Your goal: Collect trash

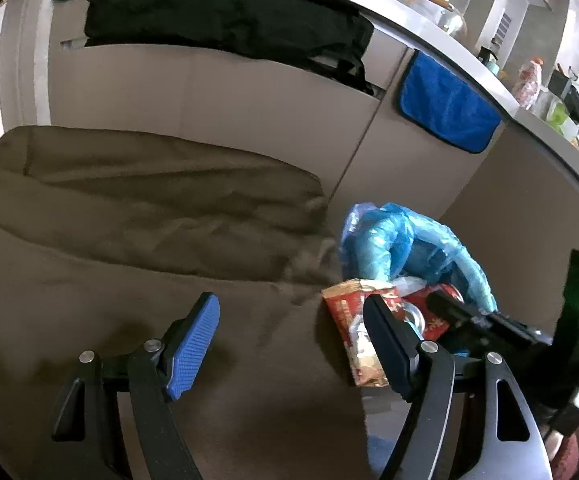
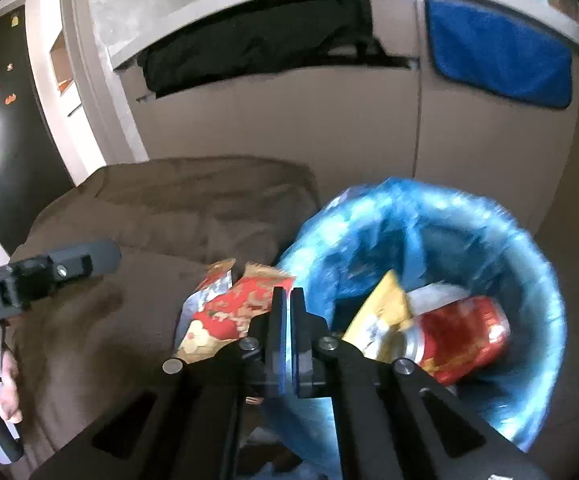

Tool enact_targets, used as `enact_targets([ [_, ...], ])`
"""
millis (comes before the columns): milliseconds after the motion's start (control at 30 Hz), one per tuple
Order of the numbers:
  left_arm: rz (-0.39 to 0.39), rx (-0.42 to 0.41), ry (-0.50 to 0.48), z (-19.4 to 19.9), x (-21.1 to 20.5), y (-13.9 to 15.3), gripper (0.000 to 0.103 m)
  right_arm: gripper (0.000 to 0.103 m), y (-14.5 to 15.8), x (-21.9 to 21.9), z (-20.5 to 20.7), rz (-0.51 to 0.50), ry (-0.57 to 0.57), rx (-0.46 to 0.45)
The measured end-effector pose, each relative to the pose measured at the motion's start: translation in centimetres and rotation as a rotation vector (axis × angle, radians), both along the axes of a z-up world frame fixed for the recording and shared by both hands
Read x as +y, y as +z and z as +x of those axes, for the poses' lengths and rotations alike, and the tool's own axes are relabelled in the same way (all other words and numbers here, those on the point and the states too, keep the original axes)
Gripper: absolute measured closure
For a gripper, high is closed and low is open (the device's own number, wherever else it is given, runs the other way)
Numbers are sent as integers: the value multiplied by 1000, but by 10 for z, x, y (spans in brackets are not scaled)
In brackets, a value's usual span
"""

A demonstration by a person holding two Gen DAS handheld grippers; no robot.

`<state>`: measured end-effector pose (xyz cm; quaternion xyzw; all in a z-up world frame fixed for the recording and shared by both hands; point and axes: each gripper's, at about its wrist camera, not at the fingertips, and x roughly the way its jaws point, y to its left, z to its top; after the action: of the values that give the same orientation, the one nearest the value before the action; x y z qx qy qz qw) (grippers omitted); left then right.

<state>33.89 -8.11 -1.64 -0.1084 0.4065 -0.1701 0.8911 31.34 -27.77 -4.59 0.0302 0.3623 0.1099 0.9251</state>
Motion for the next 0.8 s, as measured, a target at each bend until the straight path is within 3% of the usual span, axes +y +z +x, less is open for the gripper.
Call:
enact_targets([
  [133, 8, 44, -54, 4, -17, -9, 28, 102, 13, -15, -5, -7, -32, -26],
  [233, 65, 40, -105, 2, -33, -13, 30, 99, 14, -19, -7, -33, -43, -38],
  [367, 125, 45, -151, 7, -53, -26, 55, 95, 14, -28, -6, -42, -63, -31],
  [433, 123, 56, -159, 13, -58, -31, 61, 84, 16, -36, -10, -39, -79, -38],
  [567, 184, 19, -150, 19, -72, -34, 99, 80, 19, -53, -20, -52, -119, -58],
  [800, 186, -87, -167, 29, -110, -2, 102, 80, 22, -92, -36, -43, -193, -81],
])
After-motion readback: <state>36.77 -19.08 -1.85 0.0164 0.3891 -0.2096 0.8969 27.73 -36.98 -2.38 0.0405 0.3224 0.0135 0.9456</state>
